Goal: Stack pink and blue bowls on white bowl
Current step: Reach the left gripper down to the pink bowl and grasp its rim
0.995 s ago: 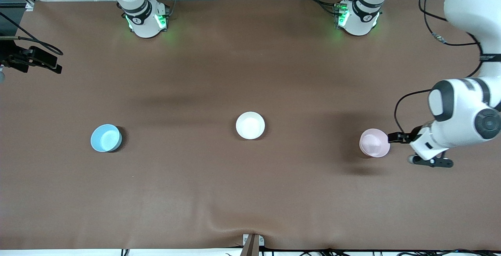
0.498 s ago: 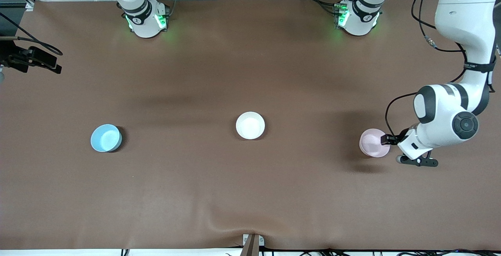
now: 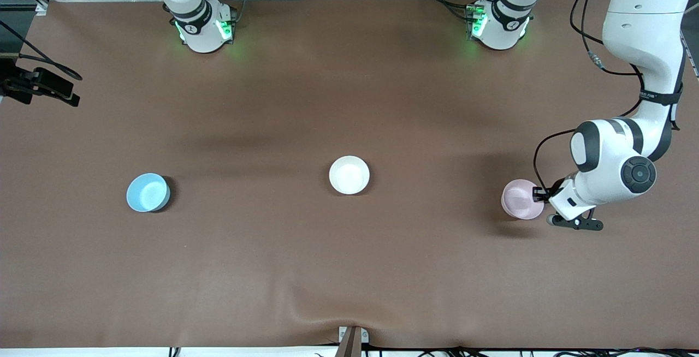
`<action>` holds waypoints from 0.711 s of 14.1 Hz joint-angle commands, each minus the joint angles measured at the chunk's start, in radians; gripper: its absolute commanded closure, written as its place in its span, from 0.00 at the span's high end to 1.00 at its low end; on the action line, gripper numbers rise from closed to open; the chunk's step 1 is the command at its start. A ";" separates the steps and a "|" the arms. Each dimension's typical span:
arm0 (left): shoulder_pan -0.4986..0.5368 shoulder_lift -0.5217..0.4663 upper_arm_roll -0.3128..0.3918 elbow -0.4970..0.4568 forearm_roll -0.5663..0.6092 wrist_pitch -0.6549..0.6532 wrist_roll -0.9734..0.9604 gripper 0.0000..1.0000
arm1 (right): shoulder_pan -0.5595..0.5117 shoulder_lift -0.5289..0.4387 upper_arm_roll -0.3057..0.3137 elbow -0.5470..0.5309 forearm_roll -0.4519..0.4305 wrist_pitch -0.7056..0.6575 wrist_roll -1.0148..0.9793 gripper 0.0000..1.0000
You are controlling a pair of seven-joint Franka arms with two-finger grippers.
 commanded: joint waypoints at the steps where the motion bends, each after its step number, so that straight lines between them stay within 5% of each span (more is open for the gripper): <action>1: 0.008 -0.008 -0.003 -0.011 -0.012 0.016 0.029 0.00 | 0.003 0.002 0.004 0.005 -0.020 0.007 0.004 1.00; 6: 0.012 -0.018 -0.018 -0.003 -0.029 0.008 0.027 0.00 | 0.004 0.013 0.007 0.001 -0.016 0.006 0.004 1.00; 10: 0.009 -0.064 -0.053 0.075 -0.161 -0.170 0.027 0.00 | -0.011 0.026 0.002 -0.004 -0.017 -0.002 0.003 1.00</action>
